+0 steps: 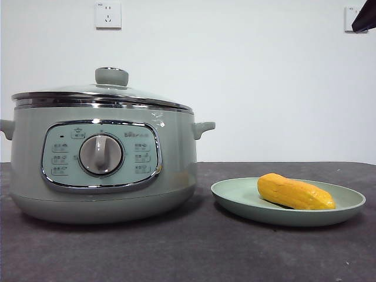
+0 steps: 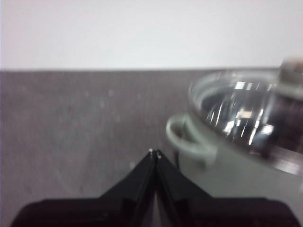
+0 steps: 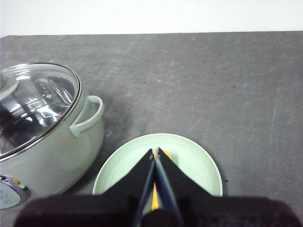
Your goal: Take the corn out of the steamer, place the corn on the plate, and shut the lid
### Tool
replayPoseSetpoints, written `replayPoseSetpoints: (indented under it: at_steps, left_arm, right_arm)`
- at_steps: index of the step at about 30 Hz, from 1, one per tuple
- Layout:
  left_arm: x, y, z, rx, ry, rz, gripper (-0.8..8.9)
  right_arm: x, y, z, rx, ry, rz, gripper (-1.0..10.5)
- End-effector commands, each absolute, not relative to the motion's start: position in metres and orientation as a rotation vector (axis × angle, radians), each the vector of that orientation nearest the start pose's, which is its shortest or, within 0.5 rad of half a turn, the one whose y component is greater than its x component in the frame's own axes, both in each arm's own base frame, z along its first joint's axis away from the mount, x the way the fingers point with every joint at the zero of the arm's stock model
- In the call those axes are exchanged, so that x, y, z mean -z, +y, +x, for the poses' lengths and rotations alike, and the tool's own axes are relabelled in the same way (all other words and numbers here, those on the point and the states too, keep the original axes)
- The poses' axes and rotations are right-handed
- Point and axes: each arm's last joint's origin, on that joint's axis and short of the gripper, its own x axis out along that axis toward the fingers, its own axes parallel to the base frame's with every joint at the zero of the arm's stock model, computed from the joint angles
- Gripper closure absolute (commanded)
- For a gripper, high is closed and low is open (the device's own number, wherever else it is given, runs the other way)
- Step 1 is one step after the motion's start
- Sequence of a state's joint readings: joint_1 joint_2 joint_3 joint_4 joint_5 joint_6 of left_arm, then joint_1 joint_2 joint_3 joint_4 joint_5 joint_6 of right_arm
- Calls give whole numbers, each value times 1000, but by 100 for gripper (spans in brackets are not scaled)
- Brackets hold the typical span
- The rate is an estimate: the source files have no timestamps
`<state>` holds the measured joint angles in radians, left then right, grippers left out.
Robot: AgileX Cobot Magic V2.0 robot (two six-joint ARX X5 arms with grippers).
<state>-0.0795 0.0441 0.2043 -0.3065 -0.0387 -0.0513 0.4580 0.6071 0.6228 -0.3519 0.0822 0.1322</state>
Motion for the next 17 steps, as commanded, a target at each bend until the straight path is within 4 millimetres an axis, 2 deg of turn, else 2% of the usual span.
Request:
replayPoseSetpoints:
  at_steps: [1,7,17]
  left_arm:
    - [-176,-5,89,43,177,-38,817]
    - [-148,-4,94,43,228,-44,816]
    - [-149,-4,94,38,220,-51,816]
  right_arm:
    - [-285,59,125,-346,353,47,945]
    - [-285,59,125,-345,353,47,945]
    - [-284,59,125,-345,356,46,945]
